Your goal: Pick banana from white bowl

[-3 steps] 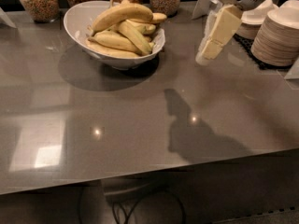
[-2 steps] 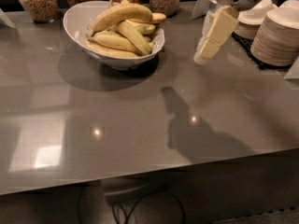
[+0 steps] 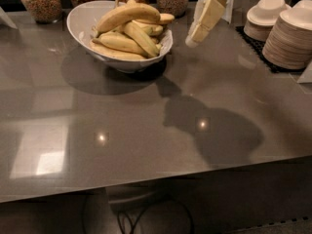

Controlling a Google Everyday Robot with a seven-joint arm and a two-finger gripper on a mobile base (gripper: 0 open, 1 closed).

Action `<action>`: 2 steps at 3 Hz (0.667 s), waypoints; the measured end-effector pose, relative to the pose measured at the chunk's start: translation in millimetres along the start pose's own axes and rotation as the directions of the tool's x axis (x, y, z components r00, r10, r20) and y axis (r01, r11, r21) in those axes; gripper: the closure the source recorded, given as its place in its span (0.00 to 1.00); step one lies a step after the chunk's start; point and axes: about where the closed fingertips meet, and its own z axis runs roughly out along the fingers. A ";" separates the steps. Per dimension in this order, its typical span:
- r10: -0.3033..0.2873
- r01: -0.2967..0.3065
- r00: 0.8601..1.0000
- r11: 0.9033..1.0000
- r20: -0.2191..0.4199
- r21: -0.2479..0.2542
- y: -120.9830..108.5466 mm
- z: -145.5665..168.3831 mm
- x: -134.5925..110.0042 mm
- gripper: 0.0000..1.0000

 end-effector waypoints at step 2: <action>-0.064 0.073 0.992 0.994 0.109 -0.076 -36.9 51.1 -27.0 0.00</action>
Offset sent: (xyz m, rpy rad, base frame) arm 0.0690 0.0725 -0.0004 0.0736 0.0531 0.2069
